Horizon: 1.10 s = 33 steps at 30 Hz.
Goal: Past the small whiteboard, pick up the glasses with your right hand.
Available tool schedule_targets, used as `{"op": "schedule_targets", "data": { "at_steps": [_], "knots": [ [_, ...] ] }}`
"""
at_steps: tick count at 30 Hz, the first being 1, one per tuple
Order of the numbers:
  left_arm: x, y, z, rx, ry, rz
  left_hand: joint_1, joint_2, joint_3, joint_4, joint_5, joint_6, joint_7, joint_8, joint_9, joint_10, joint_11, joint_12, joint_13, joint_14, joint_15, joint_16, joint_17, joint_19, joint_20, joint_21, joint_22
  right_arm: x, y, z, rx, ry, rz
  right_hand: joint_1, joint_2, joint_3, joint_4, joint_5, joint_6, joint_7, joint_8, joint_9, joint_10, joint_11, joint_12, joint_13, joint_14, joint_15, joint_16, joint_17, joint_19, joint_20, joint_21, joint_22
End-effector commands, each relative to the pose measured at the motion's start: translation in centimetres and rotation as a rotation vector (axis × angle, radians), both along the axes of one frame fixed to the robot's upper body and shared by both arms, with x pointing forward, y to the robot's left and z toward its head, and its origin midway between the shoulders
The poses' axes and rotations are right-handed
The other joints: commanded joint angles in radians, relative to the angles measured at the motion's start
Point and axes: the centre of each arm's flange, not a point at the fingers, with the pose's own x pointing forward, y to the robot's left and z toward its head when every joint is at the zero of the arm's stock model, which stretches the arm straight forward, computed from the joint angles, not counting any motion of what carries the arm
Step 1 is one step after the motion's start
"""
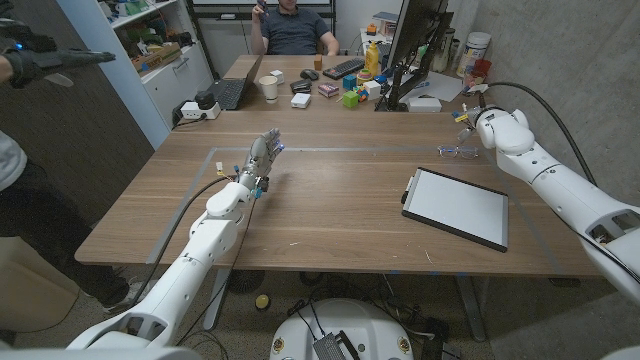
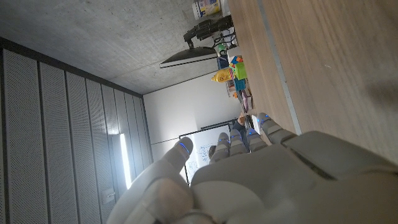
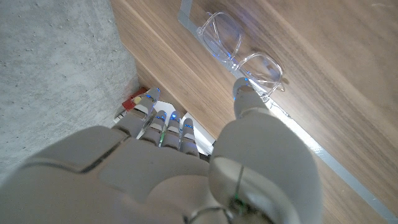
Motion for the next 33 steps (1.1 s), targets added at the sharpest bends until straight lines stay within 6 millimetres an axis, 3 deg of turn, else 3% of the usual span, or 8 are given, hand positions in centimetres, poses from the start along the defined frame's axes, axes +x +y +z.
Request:
{"op": "schedule_targets", "data": {
  "at_steps": [1, 9, 13, 21, 28, 33],
  "knots": [
    [0.3, -0.1, 0.3, 0.003, -0.004, 0.002, -0.009, 0.096, -0.004, -0.005, -0.001, -0.005, 0.009, 0.006, 0.004, -0.009, 0.001, 0.002, 0.005, -0.009, 0.002, 0.003, 0.005, 0.002, 0.008, -0.001, 0.003, 1.1, 1.2, -0.7, -0.025, 0.063, 0.040, 0.007, -0.011, 0.004, 0.010, 0.004, -0.007, 0.002, 0.002, 0.001, -0.004, 0.002, 0.003, 0.002, -0.002, 0.002, -0.001, 0.003, 0.007, -0.009, 0.000, 0.000],
    [0.2, -0.1, 0.5, 0.004, -0.013, 0.006, -0.010, 0.096, -0.004, -0.005, -0.001, -0.005, 0.008, 0.006, 0.004, -0.008, 0.000, 0.002, 0.005, -0.009, 0.003, 0.003, 0.005, 0.003, 0.008, -0.003, 0.003, 1.6, 1.5, -0.7, -0.045, 0.081, 0.034, 0.022, -0.004, 0.012, 0.012, 0.009, 0.004, -0.003, 0.011, 0.002, -0.002, -0.003, 0.007, 0.003, 0.003, -0.003, 0.002, 0.004, 0.013, -0.010, 0.002, 0.000],
    [0.2, -0.2, 0.5, 0.004, -0.015, 0.007, -0.010, 0.096, -0.004, -0.005, -0.001, -0.006, 0.008, 0.006, 0.004, -0.009, 0.000, 0.002, 0.005, -0.009, 0.004, 0.002, 0.004, 0.004, 0.009, -0.003, 0.003, 1.9, 1.4, -0.8, -0.053, 0.102, 0.015, 0.043, -0.001, 0.022, 0.012, 0.012, 0.034, -0.019, 0.024, 0.003, 0.014, -0.009, 0.016, 0.004, 0.016, 0.003, 0.007, 0.004, 0.023, 0.004, 0.005, 0.000],
    [0.2, -0.4, 0.6, 0.006, -0.024, 0.007, -0.010, 0.097, -0.004, -0.006, -0.001, -0.005, 0.009, 0.006, 0.004, -0.008, -0.001, 0.003, 0.005, -0.009, 0.002, 0.002, 0.004, 0.005, 0.009, -0.004, 0.003, 2.5, 0.9, -1.0, -0.062, 0.145, -0.031, 0.051, -0.003, 0.026, 0.017, 0.014, 0.055, -0.015, 0.031, 0.004, 0.029, -0.007, 0.022, 0.004, 0.034, 0.006, 0.012, 0.006, 0.043, 0.016, 0.011, 0.000],
    [0.1, -0.5, 0.9, 0.009, -0.029, 0.012, -0.010, 0.098, -0.004, -0.006, -0.001, -0.005, 0.008, 0.006, 0.004, -0.008, -0.001, 0.003, 0.005, -0.008, 0.003, 0.002, 0.004, 0.005, 0.009, -0.005, 0.003, 3.1, 0.4, -1.5, -0.058, 0.172, -0.041, 0.054, -0.003, 0.028, 0.020, 0.013, 0.069, -0.011, 0.036, 0.004, 0.038, -0.005, 0.025, 0.005, 0.045, 0.003, 0.015, 0.006, 0.050, 0.014, 0.012, 0.000],
    [0.1, -0.6, 1.1, 0.014, -0.032, 0.013, -0.010, 0.098, -0.004, -0.006, 0.000, -0.005, 0.008, 0.006, 0.004, -0.009, 0.000, 0.002, 0.005, -0.008, 0.002, 0.002, 0.004, 0.006, 0.010, -0.006, 0.003, 3.6, 0.4, -1.9, -0.055, 0.195, -0.039, 0.060, -0.005, 0.032, 0.023, 0.013, 0.099, -0.009, 0.044, 0.005, 0.065, 0.000, 0.034, 0.006, 0.082, -0.013, 0.024, 0.008, 0.081, 0.000, 0.020, 0.001]
  ]
}}
